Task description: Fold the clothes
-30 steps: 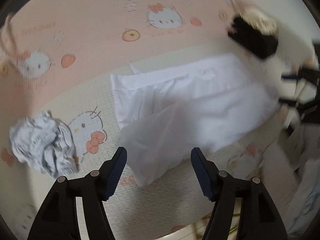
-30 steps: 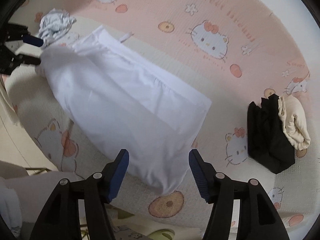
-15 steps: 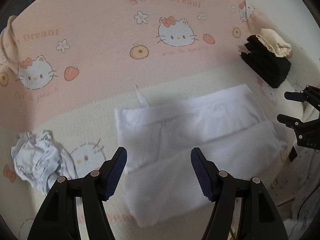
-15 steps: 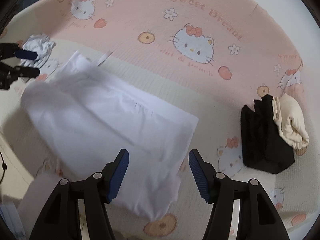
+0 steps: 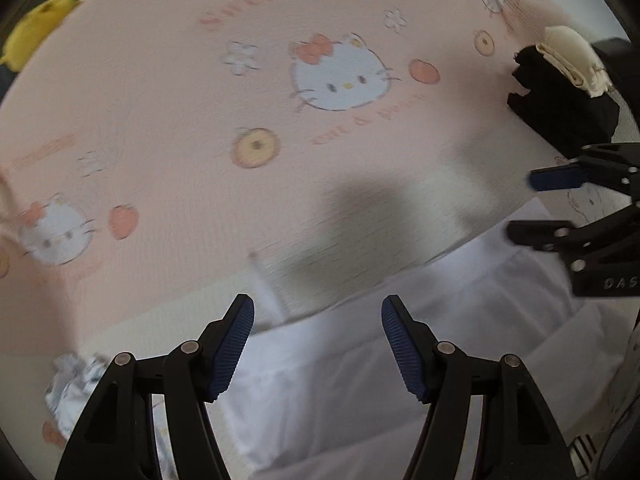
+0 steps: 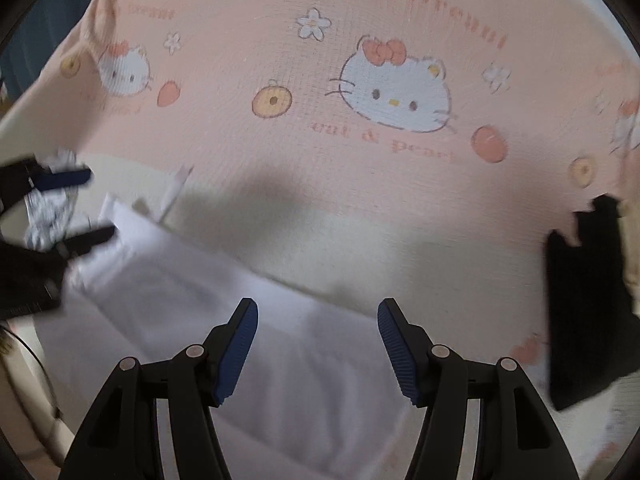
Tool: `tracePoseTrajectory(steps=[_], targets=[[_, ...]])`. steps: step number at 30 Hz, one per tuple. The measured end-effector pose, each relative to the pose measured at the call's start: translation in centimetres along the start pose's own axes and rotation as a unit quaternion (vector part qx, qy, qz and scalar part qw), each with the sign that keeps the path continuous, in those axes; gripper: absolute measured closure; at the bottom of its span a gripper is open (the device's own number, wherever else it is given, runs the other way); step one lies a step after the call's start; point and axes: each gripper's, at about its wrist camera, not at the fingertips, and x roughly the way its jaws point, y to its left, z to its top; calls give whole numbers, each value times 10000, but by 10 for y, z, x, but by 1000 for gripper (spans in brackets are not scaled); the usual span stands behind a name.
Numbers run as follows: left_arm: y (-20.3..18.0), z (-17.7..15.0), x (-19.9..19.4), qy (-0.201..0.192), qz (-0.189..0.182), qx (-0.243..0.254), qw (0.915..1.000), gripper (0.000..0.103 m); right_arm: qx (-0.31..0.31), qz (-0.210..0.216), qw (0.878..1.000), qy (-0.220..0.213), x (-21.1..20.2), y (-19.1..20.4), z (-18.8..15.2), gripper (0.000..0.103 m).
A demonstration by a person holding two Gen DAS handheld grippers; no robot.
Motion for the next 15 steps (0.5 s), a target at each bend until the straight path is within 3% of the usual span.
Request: tracePoseTrajectory(steps=[7, 10, 12, 15], targets=[[-2, 20, 57, 458, -443, -449, 9970, 39, 6, 425, 9989, 178, 29, -8, 8, 42], [6, 21, 68, 556, -851, -766, 9919, 39, -39, 569, 9980, 266, 40, -10, 9, 43], [14, 21, 74, 659, -1050, -1044, 9868, 39, -69, 665, 9972, 324, 47, -11, 9, 60], [29, 17, 82, 781, -1425, -1651, 9728, 39, -114, 809, 9958, 411, 58, -13, 9, 71]])
